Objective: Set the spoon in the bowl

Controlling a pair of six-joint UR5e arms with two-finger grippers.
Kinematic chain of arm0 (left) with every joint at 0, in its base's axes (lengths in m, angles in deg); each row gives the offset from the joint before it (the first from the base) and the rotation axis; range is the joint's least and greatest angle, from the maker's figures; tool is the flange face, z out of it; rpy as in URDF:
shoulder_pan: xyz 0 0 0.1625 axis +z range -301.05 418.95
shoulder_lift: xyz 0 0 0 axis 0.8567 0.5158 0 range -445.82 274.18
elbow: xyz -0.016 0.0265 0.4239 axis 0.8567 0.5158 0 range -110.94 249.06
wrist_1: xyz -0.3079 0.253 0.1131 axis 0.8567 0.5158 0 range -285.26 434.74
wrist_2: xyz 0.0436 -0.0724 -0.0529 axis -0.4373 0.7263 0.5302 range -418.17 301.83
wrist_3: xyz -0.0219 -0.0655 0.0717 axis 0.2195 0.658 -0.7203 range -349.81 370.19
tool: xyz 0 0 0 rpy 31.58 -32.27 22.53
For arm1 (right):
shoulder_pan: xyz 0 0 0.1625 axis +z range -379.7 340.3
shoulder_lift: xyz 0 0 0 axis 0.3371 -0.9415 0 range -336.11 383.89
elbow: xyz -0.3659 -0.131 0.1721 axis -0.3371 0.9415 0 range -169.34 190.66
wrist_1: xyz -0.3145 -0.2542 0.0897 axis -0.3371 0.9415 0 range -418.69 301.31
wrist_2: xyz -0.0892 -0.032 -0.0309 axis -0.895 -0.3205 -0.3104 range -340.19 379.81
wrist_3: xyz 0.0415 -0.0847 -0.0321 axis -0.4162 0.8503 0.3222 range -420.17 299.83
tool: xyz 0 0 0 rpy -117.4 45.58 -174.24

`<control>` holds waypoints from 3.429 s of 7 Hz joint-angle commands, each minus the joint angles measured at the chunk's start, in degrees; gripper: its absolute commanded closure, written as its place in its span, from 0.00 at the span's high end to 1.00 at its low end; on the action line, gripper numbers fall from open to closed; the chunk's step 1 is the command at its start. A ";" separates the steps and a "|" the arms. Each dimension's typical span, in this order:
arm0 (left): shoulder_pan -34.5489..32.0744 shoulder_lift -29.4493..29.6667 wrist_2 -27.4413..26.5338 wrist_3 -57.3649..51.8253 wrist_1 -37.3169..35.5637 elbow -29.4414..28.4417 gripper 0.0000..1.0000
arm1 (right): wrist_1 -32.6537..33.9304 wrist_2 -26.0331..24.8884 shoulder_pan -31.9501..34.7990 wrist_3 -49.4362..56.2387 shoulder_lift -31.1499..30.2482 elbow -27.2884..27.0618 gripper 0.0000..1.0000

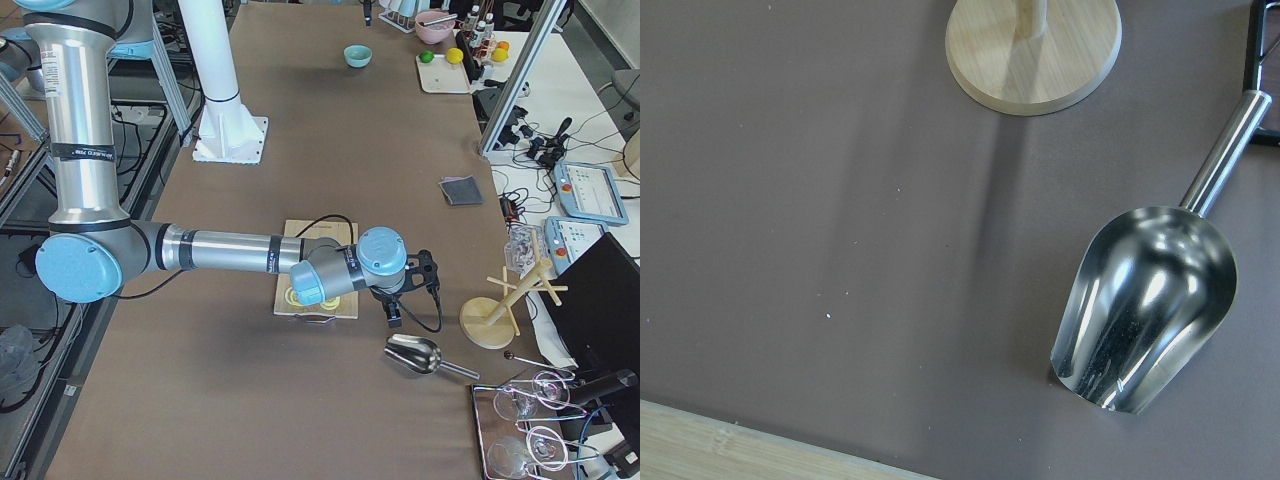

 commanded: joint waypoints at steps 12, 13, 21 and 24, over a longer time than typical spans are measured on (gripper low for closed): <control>10.01 1.98 6.42 4.94 3.92 -5.42 0.00 | -0.67 0.84 -3.69 -14.17 2.31 -1.82 1.00; 3.57 6.51 17.69 10.43 1.30 -5.08 0.00 | -0.67 0.58 -3.69 -14.00 2.49 -1.04 1.00; 33.95 40.61 -22.47 45.64 -26.75 5.65 0.00 | -0.76 0.22 -4.65 -15.93 1.88 -1.03 1.00; 41.20 42.95 -31.49 44.51 -30.80 3.11 0.00 | -4.17 0.13 -5.10 -15.93 1.70 -0.42 1.00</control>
